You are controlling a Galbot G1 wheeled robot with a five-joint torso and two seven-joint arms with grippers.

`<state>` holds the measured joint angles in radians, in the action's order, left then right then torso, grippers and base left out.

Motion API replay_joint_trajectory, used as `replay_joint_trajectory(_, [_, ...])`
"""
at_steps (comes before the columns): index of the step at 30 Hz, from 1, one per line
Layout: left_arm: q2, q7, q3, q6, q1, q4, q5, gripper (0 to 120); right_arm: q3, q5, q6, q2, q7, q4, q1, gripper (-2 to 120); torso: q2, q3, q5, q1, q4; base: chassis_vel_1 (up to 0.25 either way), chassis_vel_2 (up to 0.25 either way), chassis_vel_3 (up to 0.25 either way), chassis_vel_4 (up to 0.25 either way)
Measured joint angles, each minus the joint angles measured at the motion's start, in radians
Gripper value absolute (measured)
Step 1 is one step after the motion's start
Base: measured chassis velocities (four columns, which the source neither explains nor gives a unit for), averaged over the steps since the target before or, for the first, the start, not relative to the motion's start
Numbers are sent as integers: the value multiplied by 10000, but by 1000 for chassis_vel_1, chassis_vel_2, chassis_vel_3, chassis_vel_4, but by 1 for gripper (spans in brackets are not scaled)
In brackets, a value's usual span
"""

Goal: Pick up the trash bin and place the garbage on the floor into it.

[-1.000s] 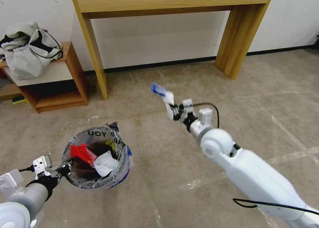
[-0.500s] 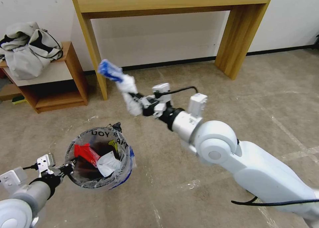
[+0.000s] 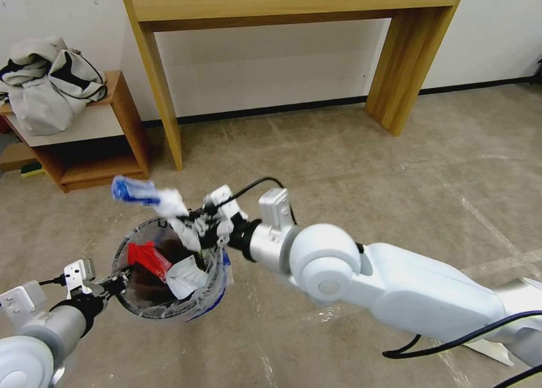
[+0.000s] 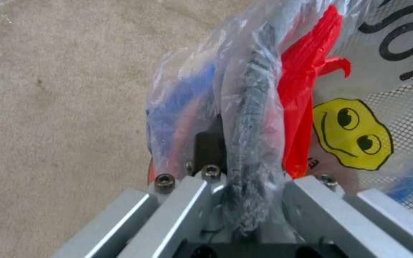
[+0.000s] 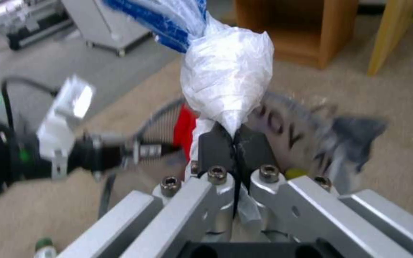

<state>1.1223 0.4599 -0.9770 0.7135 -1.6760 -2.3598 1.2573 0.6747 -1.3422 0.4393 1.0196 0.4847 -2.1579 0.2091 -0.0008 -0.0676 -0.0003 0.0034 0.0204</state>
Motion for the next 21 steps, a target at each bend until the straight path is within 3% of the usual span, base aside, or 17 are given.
replay_joint_trajectory(7, [-51,17,-60,1,42,-71,88,1,1153,414,207,473,270,445,-19,0,0,0,1,0,-1,0,0,0,0])
replay_joint_trajectory(21, [-26,18,-87,-5,44,-116,103,1,1698,1084,158,1182,345,1247,295,0,0,0,1,0,-1,0,0,0,0])
